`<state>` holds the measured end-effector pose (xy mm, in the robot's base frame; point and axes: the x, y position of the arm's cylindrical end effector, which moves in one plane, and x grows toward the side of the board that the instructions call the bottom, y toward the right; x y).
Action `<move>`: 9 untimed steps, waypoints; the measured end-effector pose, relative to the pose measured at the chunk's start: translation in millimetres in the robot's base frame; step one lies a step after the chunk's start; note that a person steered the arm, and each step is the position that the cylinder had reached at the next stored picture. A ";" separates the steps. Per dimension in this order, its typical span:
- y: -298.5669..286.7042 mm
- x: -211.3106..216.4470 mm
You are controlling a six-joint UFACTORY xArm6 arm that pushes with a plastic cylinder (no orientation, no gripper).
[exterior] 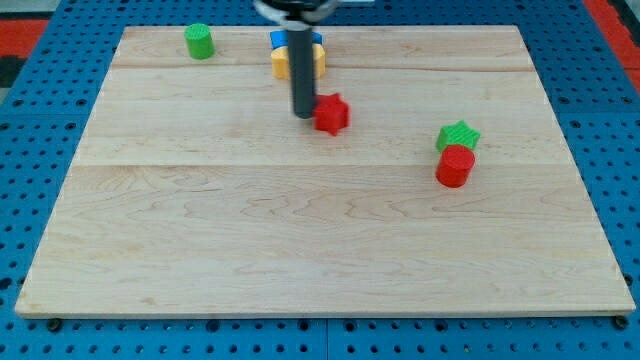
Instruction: Move the green circle to the red star
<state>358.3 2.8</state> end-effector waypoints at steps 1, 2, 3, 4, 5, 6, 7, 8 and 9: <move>70.9 -6.1; 121.7 -6.0; 127.7 -5.9; 24.5 -5.7; -133.5 -18.3; -263.7 -68.9; -307.8 -123.3; -261.7 -166.5; -248.1 -165.2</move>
<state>193.1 -245.3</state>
